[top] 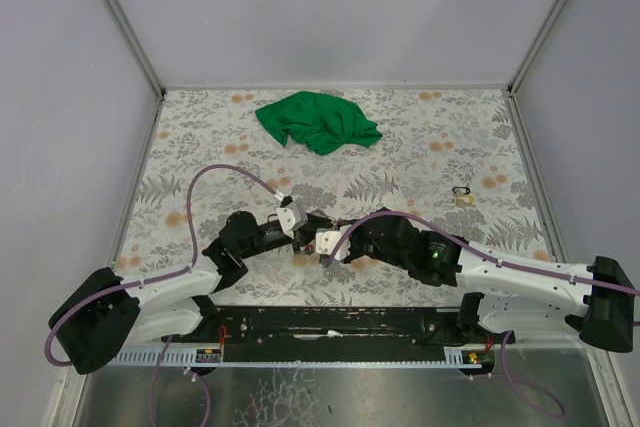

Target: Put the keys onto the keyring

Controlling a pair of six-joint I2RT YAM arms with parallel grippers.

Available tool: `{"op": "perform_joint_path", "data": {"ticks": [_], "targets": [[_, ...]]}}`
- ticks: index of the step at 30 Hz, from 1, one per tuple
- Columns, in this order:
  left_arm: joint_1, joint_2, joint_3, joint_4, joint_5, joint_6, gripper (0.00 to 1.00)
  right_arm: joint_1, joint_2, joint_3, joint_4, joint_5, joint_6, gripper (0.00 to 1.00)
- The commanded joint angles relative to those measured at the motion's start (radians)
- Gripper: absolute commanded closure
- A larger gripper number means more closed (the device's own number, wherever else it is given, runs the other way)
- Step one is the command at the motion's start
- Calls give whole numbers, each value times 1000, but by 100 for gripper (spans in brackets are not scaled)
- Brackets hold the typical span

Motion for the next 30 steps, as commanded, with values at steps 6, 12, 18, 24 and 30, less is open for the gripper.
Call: {"op": "perform_joint_path", "data": {"ticks": [6, 12, 18, 24, 30], "targets": [[7, -9, 20, 51, 14, -20, 100, 10, -23, 43, 34, 5, -17, 100], [8, -20, 2, 98, -52, -65, 100, 10, -34, 15, 15, 32, -8, 100], [9, -25, -6, 150, -111, -126, 100, 10, -29, -25, 10, 21, 21, 100], [9, -17, -21, 194, -159, -156, 100, 10, -11, -54, 29, 25, 50, 100], [9, -16, -29, 220, -180, -165, 100, 10, 7, -75, 50, 29, 62, 100]]}}
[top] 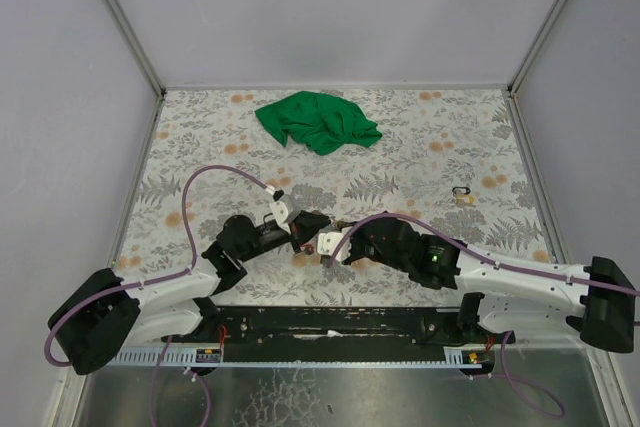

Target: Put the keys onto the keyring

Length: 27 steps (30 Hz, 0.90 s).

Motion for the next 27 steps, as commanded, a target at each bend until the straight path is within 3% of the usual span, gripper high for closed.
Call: {"op": "perform_joint_path", "data": {"ticks": [1, 11, 27], "targets": [[9, -8, -4, 162, -75, -18, 100, 9, 23, -19, -12, 21, 35, 100], [9, -27, -32, 201, -72, -15, 100, -2, 39, -3, -19, 56, 100, 100], [8, 14, -32, 226, 190, 66, 100, -79, 81, 121, -114, -92, 137, 100]]}}
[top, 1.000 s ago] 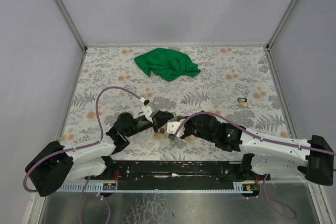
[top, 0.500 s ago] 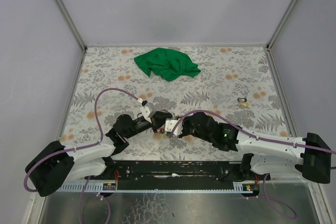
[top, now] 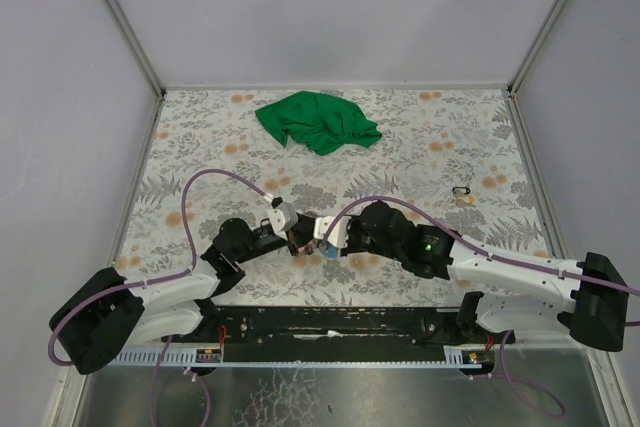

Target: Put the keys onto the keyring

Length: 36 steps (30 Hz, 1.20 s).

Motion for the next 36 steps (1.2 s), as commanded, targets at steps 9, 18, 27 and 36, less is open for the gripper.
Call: {"op": "perform_joint_path", "data": {"ticks": [9, 18, 27, 36], "targets": [[-2, 24, 21, 140, 151, 28, 100, -41, 41, 90, -35, -78, -12, 100], [-2, 26, 15, 161, 95, 1, 100, -48, 37, 88, 11, -115, -26, 100], [-2, 4, 4, 162, -25, -47, 99, -47, -11, 64, 10, -94, -75, 100], [-2, -63, 1, 98, -47, -9, 81, -48, -13, 138, -35, -66, -180, 100]]}}
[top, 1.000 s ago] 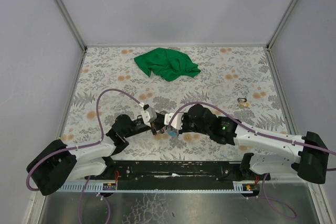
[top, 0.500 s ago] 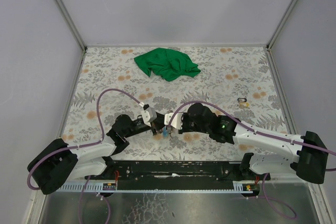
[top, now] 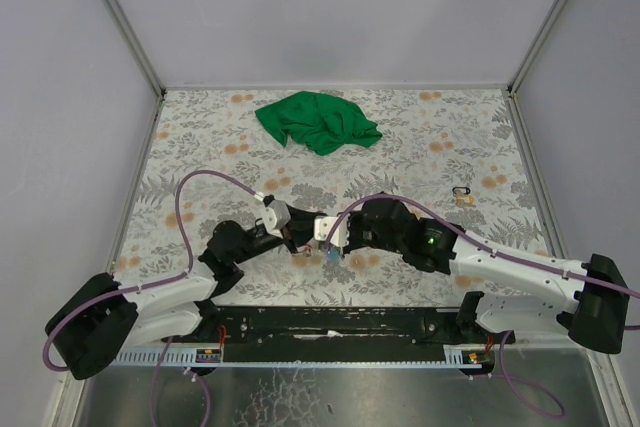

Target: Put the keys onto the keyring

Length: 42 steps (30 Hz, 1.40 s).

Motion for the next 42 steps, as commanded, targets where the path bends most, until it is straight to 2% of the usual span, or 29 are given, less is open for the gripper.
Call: {"op": "perform_joint_path", "data": {"ticks": [1, 7, 21, 42], "targets": [[-3, -47, 2, 26, -24, 23, 80, -7, -15, 91, 29, 18, -76, 100], [-4, -69, 26, -45, -22, 38, 76, -8, -6, 125, -1, 13, -112, 100], [-3, -42, 84, -137, -2, 14, 75, -6, -3, 136, -29, 6, -133, 100], [15, 47, 126, -179, 120, 37, 86, -3, -8, 124, -22, 7, -146, 100]]}}
